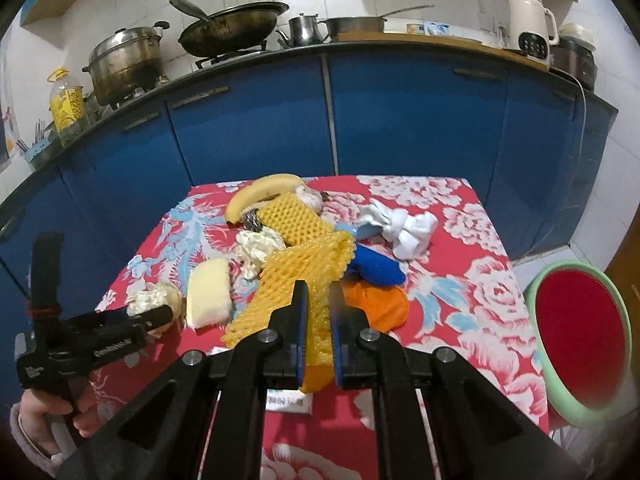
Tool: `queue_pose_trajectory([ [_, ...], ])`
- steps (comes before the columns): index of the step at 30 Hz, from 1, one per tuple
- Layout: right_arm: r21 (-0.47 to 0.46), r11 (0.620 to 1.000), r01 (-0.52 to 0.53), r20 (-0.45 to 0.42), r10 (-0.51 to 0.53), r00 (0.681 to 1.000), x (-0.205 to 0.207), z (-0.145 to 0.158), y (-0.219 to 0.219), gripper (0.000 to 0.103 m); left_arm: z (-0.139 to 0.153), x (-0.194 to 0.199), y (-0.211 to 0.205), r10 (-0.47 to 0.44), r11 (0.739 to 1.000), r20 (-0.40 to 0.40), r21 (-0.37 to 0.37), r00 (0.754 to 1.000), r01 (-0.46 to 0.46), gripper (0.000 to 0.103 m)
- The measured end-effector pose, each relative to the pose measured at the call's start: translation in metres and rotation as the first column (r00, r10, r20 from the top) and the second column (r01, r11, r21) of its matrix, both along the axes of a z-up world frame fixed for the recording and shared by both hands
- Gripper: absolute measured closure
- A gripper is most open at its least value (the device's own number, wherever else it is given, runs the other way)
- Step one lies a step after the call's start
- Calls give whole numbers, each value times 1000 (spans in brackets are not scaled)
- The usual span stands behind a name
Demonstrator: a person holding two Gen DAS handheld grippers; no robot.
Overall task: Collect trash
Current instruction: 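Grasp the yellow foam net with the right tool while the left tool grasps crumpled white paper, then carry both items over the red bucket and open both tools to drop them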
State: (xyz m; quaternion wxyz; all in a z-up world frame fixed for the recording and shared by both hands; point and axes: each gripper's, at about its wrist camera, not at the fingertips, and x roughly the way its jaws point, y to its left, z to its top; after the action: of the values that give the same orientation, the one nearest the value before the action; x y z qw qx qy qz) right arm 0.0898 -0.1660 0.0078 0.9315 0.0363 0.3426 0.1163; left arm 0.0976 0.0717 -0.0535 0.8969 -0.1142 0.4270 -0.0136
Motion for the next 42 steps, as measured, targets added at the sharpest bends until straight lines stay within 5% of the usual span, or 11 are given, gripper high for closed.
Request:
queue_pose_trajectory([
  [14, 31, 995, 97, 42, -98, 994, -37, 27, -55, 91, 65, -30, -48, -128, 992, 123, 20, 984, 127, 55],
  [27, -12, 970, 242, 158, -237, 959, -65, 84, -135, 91, 116, -25, -147, -329, 944, 197, 90, 923, 317, 55],
  [42, -46, 885, 462, 65, -459, 886, -70, 29, -242, 91, 92, 0, -286, -542, 841, 157, 94, 826, 533, 55],
])
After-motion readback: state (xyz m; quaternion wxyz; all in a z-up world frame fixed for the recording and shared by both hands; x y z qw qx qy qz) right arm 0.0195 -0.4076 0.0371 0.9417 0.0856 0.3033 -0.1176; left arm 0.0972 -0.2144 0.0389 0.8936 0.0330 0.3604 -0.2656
